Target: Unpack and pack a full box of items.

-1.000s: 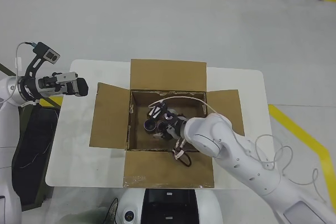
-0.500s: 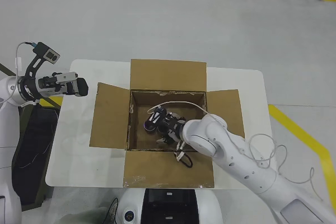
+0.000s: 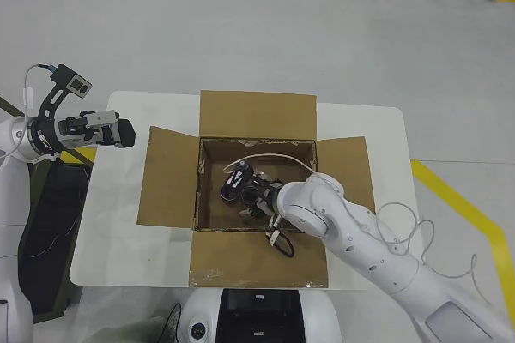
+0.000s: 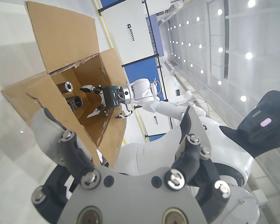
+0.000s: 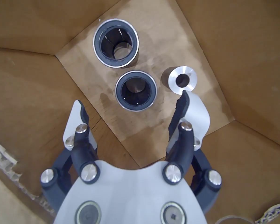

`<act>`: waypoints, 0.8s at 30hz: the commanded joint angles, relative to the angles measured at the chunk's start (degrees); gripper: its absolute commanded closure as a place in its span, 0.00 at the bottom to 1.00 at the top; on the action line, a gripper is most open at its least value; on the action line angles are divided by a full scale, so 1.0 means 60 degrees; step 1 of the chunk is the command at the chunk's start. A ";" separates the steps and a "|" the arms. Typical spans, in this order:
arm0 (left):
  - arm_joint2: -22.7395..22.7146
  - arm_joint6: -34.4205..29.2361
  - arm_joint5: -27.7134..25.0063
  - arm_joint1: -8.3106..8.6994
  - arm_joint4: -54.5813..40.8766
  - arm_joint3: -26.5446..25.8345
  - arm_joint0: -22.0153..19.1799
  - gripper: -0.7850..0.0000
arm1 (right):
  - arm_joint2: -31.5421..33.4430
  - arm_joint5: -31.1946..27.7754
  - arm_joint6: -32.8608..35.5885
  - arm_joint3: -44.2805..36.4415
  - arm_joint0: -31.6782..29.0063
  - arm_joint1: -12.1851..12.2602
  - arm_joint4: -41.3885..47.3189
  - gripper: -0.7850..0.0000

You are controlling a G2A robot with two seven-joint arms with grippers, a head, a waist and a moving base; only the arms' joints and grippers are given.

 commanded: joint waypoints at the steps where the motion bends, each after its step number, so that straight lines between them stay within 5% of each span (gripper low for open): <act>1: 0.0000 0.0000 0.0000 0.0000 0.0000 0.0000 0.0000 0.00 | 0.0059 -0.0108 0.0031 -0.0001 0.0035 -0.0012 0.0108 0.08; 24: 0.0000 0.0000 0.0000 0.0000 0.0000 0.0000 0.0000 0.00 | -0.0248 -0.1922 0.0387 0.0671 0.0834 -0.0278 0.0729 0.16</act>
